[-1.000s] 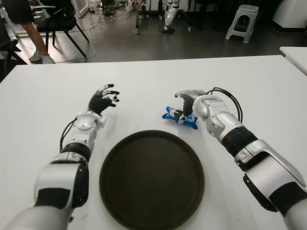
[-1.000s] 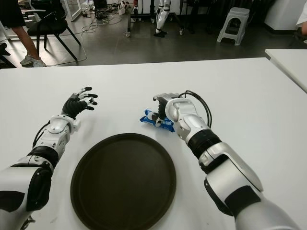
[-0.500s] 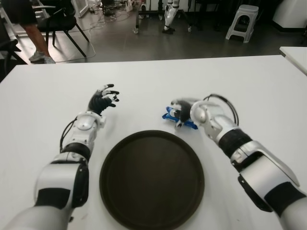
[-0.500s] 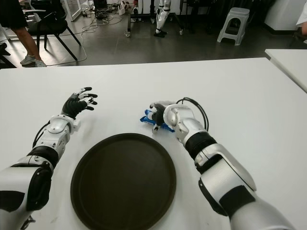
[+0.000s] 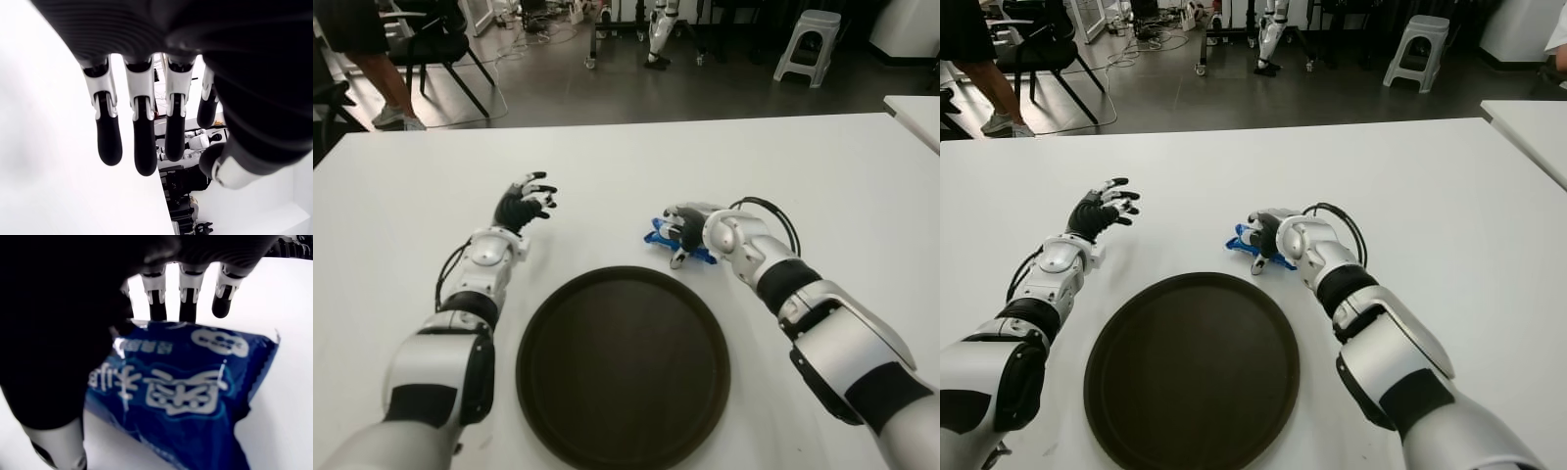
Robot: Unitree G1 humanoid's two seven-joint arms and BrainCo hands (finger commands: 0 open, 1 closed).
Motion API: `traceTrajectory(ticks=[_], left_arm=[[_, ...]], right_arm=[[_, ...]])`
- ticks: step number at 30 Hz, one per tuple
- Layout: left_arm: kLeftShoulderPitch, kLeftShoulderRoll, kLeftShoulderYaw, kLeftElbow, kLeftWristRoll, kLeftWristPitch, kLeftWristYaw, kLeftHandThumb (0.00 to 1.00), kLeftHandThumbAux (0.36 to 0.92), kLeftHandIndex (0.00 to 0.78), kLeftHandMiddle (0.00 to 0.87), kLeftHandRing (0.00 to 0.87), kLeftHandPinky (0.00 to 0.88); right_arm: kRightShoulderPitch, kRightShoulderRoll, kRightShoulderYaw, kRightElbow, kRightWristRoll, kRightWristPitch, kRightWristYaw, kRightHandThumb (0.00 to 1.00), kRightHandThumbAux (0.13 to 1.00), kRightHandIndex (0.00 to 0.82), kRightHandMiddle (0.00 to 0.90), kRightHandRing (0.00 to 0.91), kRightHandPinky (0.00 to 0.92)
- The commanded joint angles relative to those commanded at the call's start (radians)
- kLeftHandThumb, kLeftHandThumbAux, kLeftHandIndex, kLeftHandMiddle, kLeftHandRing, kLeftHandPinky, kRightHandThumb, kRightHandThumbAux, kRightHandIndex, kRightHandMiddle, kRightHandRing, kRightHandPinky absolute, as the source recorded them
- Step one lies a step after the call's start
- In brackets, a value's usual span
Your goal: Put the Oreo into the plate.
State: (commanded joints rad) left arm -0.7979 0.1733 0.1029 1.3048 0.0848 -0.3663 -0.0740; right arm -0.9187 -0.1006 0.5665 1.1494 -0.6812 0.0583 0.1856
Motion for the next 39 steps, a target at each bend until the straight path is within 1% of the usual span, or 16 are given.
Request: traceTrajectory(ticks=[6, 11, 15, 23, 26, 30, 39], left_arm=[[-0.001, 0.001, -0.001, 0.0, -0.001, 0.002, -0.006, 0.21, 0.672, 0.183, 0.324, 0.391, 0.424], [0.0, 0.001, -0.002, -0.001, 0.002, -0.001, -0.006, 0.204, 0.669, 0.191, 0.335, 0.402, 0.42], [0.001, 0.002, -0.005, -0.002, 0.006, -0.005, -0.004, 0.196, 0.663, 0.183, 0.333, 0.4, 0.418], [0.002, 0.001, 0.002, -0.005, -0.004, 0.002, -0.006, 0.186, 0.67, 0.171, 0.321, 0.384, 0.408], [-0.002, 0.001, 0.005, 0.0, -0.005, 0.013, -0.003, 0.204, 0.689, 0.174, 0.319, 0.377, 0.412], [0.0, -0.001, 0.013, -0.002, -0.012, 0.011, -0.004, 0.227, 0.7, 0.176, 0.316, 0.375, 0.421], [0.001, -0.003, 0.023, -0.005, -0.015, 0.01, -0.008, 0.241, 0.689, 0.173, 0.311, 0.368, 0.425]], right_arm=[[-0.001, 0.008, -0.005, 0.024, 0.006, -0.002, -0.03, 0.0, 0.807, 0.077, 0.144, 0.119, 0.126], [0.005, 0.017, -0.008, 0.039, 0.006, -0.003, -0.064, 0.0, 0.791, 0.089, 0.158, 0.142, 0.15], [0.012, 0.022, -0.01, 0.044, 0.007, -0.006, -0.088, 0.0, 0.759, 0.107, 0.168, 0.153, 0.15], [0.015, 0.035, -0.012, 0.061, 0.01, -0.005, -0.101, 0.0, 0.753, 0.11, 0.173, 0.157, 0.158], [0.021, 0.036, -0.015, 0.062, 0.011, -0.011, -0.114, 0.0, 0.753, 0.127, 0.183, 0.166, 0.166], [0.029, 0.037, -0.016, 0.062, 0.01, -0.02, -0.131, 0.0, 0.752, 0.149, 0.195, 0.179, 0.183], [0.027, 0.039, -0.019, 0.071, 0.01, -0.017, -0.151, 0.0, 0.756, 0.145, 0.194, 0.177, 0.191]])
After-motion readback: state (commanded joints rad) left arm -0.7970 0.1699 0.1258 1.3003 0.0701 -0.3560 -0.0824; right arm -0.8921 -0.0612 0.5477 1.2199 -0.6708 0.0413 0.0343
